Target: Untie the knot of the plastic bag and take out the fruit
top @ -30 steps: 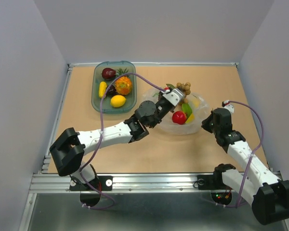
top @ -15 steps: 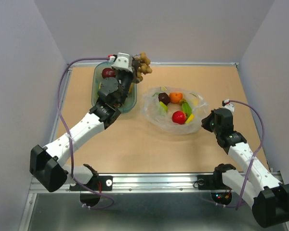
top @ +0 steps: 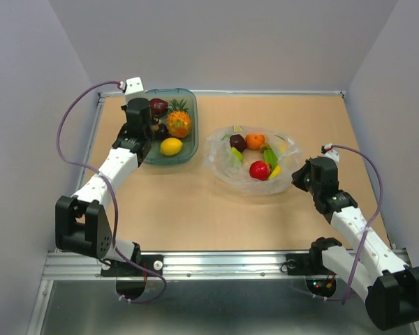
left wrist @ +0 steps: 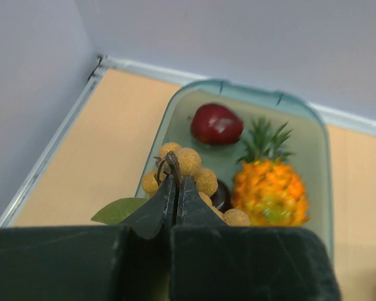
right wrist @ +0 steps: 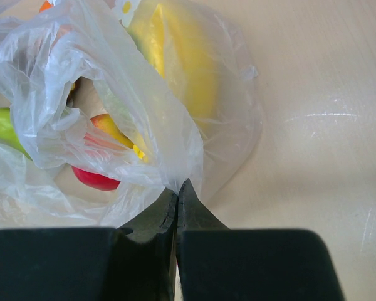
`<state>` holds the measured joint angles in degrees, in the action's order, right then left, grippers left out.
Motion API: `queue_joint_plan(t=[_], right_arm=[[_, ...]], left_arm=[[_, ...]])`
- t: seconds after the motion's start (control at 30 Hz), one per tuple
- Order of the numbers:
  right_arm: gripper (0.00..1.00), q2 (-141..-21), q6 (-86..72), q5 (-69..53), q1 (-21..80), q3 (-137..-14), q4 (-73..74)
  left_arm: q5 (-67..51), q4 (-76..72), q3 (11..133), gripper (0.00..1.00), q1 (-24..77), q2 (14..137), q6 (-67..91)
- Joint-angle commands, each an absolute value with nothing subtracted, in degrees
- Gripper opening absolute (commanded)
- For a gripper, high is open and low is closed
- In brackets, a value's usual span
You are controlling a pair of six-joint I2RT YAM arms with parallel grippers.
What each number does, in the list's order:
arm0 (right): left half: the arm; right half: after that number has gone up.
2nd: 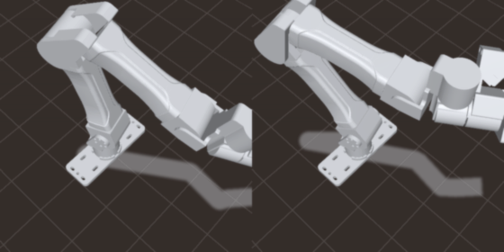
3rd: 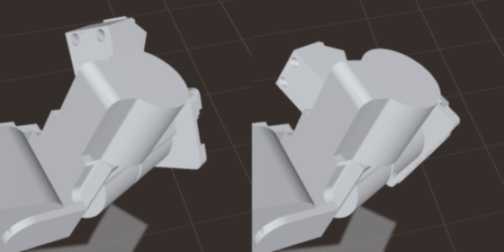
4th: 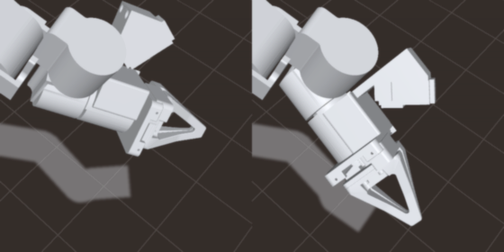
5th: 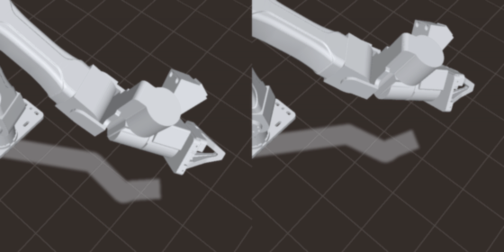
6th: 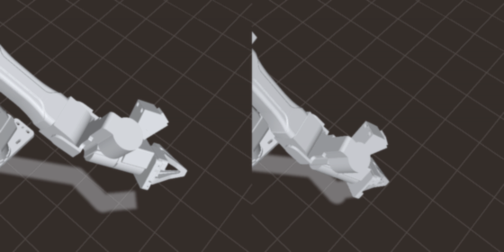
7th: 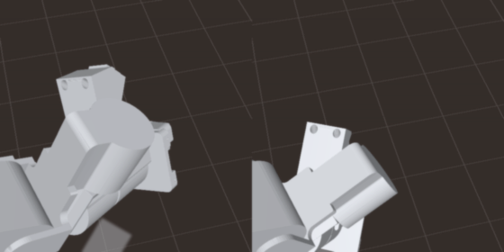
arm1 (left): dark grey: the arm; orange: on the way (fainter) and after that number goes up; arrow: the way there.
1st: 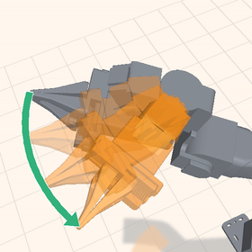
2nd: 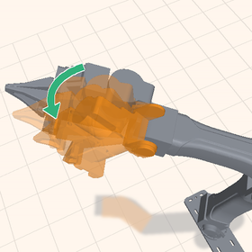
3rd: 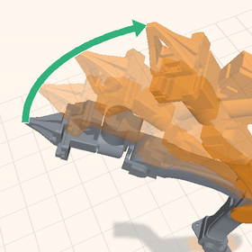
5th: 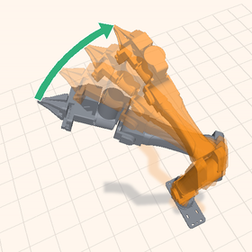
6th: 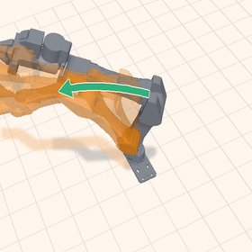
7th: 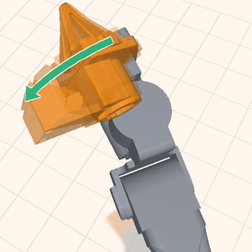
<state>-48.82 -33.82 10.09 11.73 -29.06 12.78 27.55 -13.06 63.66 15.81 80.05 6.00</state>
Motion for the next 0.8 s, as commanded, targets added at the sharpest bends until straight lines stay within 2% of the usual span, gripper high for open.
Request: queue_joint_plan(t=[0.0,0.17,0.33,0.37,0.4,0.47,0.53,0.6,0.77], right_arm=[[0.01,-48.69,-32.7,10.11,11.87,-27.51,9.84],[0.01,-48.69,-32.7,10.02,11.87,-27.25,9.67],[0.0,-48.16,-32.78,10.2,11.87,-26.98,9.58],[0.0,-48.08,-32.78,10.2,11.87,-26.9,9.58],[0.01,-48.16,-32.78,10.11,11.78,-26.98,9.58],[0.0,-48.08,-32.78,10.02,11.87,-26.98,9.49],[0.0,-47.9,-32.44,10.02,11.87,-26.9,9.58],[0.0,-47.64,-32.34,9.93,11.87,-26.72,9.58],[0.0,-47.46,-32.26,9.14,11.87,-26.63,9.4]], left_arm=[[27.34,-8.27,62.67,0.0,14.42,81.64,6.77],[25.67,-4.23,63.45,0.0,14.06,84.11,8.17],[22.68,-1.94,65.48,0.16,14.06,86.92,9.23],[21.46,-1.76,65.65,0.2,14.06,87.01,9.58],[21.01,-1.67,65.74,0.41,14.06,87.01,9.75],[20.74,-1.67,65.83,0.62,14.06,86.75,10.54],[20.65,-1.67,65.66,0.78,14.06,85.87,10.89],[19.6,-1.67,65.57,0.84,14.15,84.29,11.25],[20.56,-1.76,66.0,0.87,20.28,80.25,10.2]])
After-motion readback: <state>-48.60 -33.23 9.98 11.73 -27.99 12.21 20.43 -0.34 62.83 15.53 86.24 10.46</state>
